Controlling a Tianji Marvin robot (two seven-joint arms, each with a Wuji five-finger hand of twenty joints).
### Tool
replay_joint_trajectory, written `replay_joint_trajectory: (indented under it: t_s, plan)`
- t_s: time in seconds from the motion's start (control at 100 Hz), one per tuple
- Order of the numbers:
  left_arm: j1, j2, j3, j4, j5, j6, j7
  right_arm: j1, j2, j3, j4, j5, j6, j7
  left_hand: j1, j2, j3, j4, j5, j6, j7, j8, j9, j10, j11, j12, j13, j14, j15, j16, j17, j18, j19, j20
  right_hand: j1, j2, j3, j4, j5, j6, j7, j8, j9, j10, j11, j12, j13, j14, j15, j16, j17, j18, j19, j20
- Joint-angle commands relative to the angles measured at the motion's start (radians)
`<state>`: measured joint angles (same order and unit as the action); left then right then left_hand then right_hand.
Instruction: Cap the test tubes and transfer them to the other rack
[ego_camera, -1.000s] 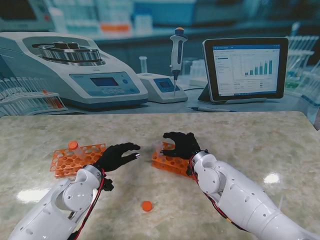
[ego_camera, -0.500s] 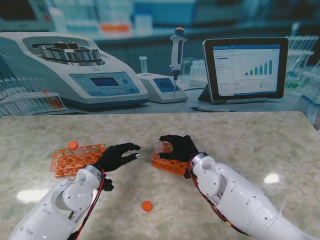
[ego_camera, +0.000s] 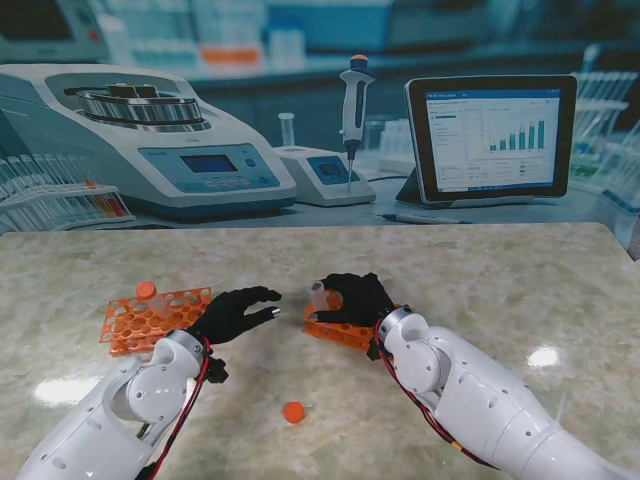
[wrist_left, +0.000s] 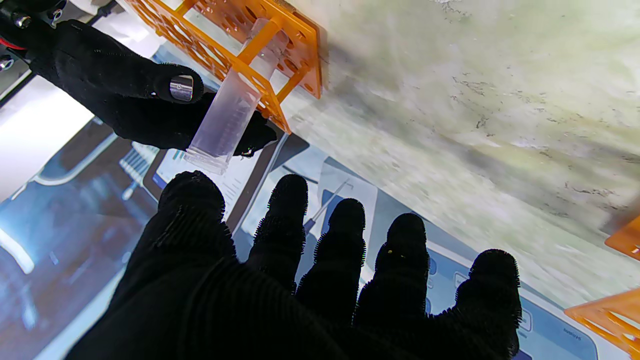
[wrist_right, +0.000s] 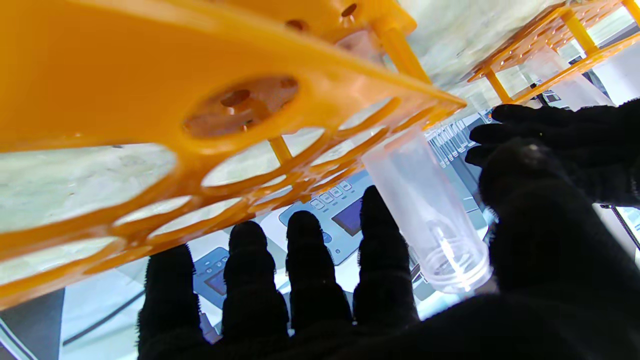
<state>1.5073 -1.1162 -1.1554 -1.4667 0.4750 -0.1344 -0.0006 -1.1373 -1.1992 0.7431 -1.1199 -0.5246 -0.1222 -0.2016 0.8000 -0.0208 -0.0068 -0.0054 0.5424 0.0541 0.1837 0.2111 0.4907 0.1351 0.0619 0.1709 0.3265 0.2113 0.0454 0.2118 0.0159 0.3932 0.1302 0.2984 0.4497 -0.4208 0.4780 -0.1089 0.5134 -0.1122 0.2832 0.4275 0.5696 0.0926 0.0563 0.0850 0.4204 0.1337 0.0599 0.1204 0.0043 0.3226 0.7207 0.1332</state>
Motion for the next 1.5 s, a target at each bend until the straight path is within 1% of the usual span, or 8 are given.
replay_joint_trajectory:
  t_s: [0.0, 0.36, 0.41, 0.51, 0.75, 0.77, 0.8, 1.49]
  plan:
    - [0.000, 0.001, 0.002, -0.003, -0.002, 0.002, -0.005, -0.004, -0.008, -0.005, 0.008, 0.002, -0.004, -0.008, 0.003, 0.042, -0.012, -0.003, 0.003, -0.004, -0.013, -0.003, 0.005, -0.007, -0.014, -0.005, 0.001, -0.003, 0.001, 0.012, -0.017, -0.004, -0.024, 0.003, 0.006, -0.042, 0.001, 0.015, 0.031, -0.066, 0.029, 0.016, 0.016, -0.037, -0.003, 0.001, 0.007, -0.010, 0.008, 0.003, -0.017, 0.014, -0.006, -0.015]
    - [-0.003, 0.000, 0.006, -0.001, -0.004, 0.004, -0.006, -0.002, -0.021, -0.011, 0.035, 0.018, -0.007, -0.038, 0.004, 0.042, -0.012, -0.003, 0.004, -0.006, -0.012, -0.002, 0.005, -0.007, -0.014, -0.005, 0.000, -0.003, 0.001, 0.012, -0.018, -0.004, -0.026, 0.004, 0.041, -0.065, 0.082, 0.003, 0.165, -0.257, 0.195, 0.039, 0.066, -0.058, 0.005, 0.003, 0.041, -0.017, 0.015, 0.007, -0.005, 0.017, -0.003, -0.016]
    - [-0.003, 0.000, 0.007, 0.000, -0.004, 0.005, -0.006, -0.002, -0.023, -0.012, 0.037, 0.022, -0.005, -0.038, 0.005, 0.042, -0.012, -0.002, 0.005, -0.005, -0.012, -0.002, 0.004, -0.007, -0.014, -0.005, -0.002, -0.003, 0.001, 0.012, -0.018, -0.004, -0.027, 0.004, 0.088, -0.051, 0.037, -0.051, 0.169, -0.282, 0.265, -0.042, 0.076, -0.062, 0.003, 0.003, 0.045, -0.021, 0.013, 0.006, -0.005, 0.016, -0.001, -0.021]
    - [-0.003, 0.000, 0.007, -0.001, -0.005, 0.007, -0.006, 0.002, -0.026, -0.015, 0.044, 0.035, -0.001, -0.032, 0.006, 0.042, -0.012, -0.002, 0.006, -0.007, -0.011, -0.001, 0.005, -0.008, -0.014, -0.005, 0.000, -0.003, 0.001, 0.012, -0.019, -0.005, -0.028, 0.004, 0.163, -0.019, -0.041, -0.063, 0.157, -0.308, 0.396, -0.154, 0.092, -0.069, 0.004, 0.004, 0.051, -0.026, 0.012, 0.005, -0.006, 0.013, -0.002, -0.025]
    - [-0.005, 0.000, 0.008, 0.000, -0.006, 0.008, -0.006, 0.004, -0.027, -0.013, 0.041, 0.060, 0.003, -0.012, 0.006, 0.043, -0.012, -0.002, 0.008, -0.008, -0.010, 0.000, 0.007, -0.010, -0.013, -0.004, -0.001, -0.002, 0.001, 0.012, -0.018, -0.004, -0.028, 0.005, 0.261, 0.150, -0.195, -0.044, 0.151, -0.326, 0.556, -0.274, 0.130, -0.086, 0.011, 0.008, 0.064, -0.038, 0.013, 0.004, -0.010, 0.003, -0.009, -0.030]
    - [-0.005, 0.000, 0.009, 0.000, -0.006, 0.008, -0.007, 0.003, -0.027, -0.011, 0.038, 0.062, 0.004, -0.009, 0.006, 0.043, -0.012, -0.002, 0.008, -0.008, -0.010, 0.000, 0.006, -0.009, -0.013, -0.004, -0.001, -0.003, 0.001, 0.012, -0.018, -0.005, -0.029, 0.005, 0.341, 0.197, -0.353, -0.005, 0.150, -0.320, 0.555, -0.277, 0.133, -0.086, 0.007, 0.007, 0.064, -0.039, 0.011, 0.006, -0.006, 0.001, -0.024, -0.031]
    - [-0.005, 0.000, 0.009, 0.000, -0.006, 0.008, -0.007, 0.003, -0.025, -0.010, 0.034, 0.062, 0.005, -0.004, 0.007, 0.043, -0.012, -0.002, 0.008, -0.007, -0.010, 0.000, 0.006, -0.007, -0.013, -0.004, 0.000, -0.003, 0.001, 0.012, -0.018, -0.005, -0.029, 0.005, 0.361, 0.220, -0.401, 0.007, 0.149, -0.315, 0.553, -0.279, 0.134, -0.085, 0.008, 0.007, 0.065, -0.038, 0.011, 0.006, -0.006, 0.001, -0.026, -0.030]
    - [-0.003, 0.000, 0.005, 0.000, -0.006, 0.007, -0.003, -0.030, 0.003, 0.054, -0.075, 0.032, 0.014, 0.033, 0.007, 0.043, -0.012, -0.002, 0.009, -0.005, -0.010, 0.000, 0.006, -0.008, -0.013, -0.004, 0.000, -0.002, 0.001, 0.012, -0.018, -0.005, -0.031, 0.006, 0.385, 0.284, -0.474, 0.021, 0.151, -0.301, 0.541, -0.277, 0.181, -0.115, 0.034, 0.018, 0.086, -0.043, 0.017, 0.010, -0.005, -0.001, -0.024, -0.024]
